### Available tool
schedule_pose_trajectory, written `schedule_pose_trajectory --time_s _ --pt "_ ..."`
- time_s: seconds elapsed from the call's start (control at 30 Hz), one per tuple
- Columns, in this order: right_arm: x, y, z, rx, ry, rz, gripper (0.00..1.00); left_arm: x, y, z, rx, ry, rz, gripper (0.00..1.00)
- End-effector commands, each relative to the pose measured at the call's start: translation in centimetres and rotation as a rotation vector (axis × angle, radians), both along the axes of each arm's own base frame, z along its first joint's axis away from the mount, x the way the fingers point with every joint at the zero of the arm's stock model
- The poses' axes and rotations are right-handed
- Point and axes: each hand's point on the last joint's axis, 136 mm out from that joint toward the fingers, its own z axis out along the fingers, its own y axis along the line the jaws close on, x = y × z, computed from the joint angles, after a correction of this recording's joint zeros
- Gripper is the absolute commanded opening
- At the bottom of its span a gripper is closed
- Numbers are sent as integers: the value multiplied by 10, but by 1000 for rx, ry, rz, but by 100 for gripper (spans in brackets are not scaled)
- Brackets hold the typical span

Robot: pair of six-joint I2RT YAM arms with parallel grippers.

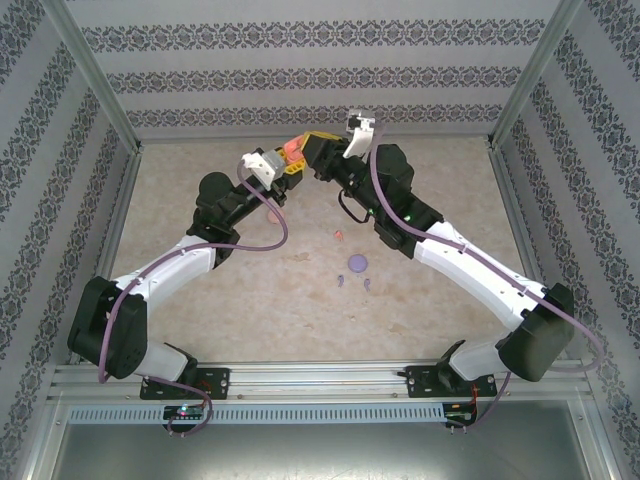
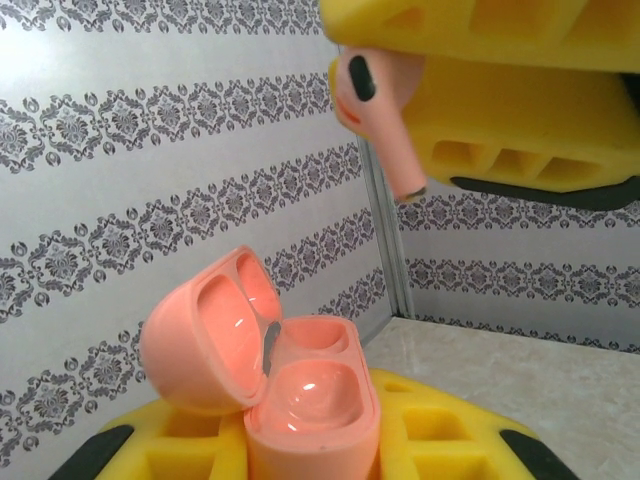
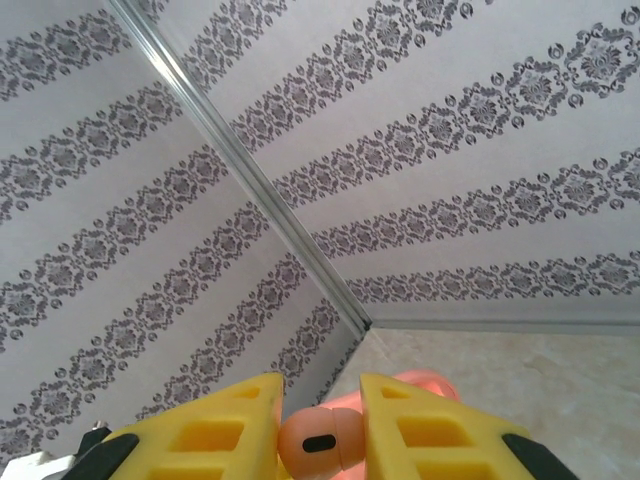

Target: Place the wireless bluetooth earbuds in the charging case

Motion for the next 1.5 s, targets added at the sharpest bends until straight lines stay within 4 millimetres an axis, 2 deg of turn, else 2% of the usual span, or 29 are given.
schedule_pose_trajectory --time_s 0.0,0.7,1.47 --pt "-4 -2 23 81 -82 -16 25 -7 -5 30 -20 -108 -13 0" --pt "-4 18 -4 115 -41 14 25 -4 -6 33 -86 -81 -26 0" --pt "12 27 -29 96 9 9 23 -12 -6 43 -103 -89 -44 0"
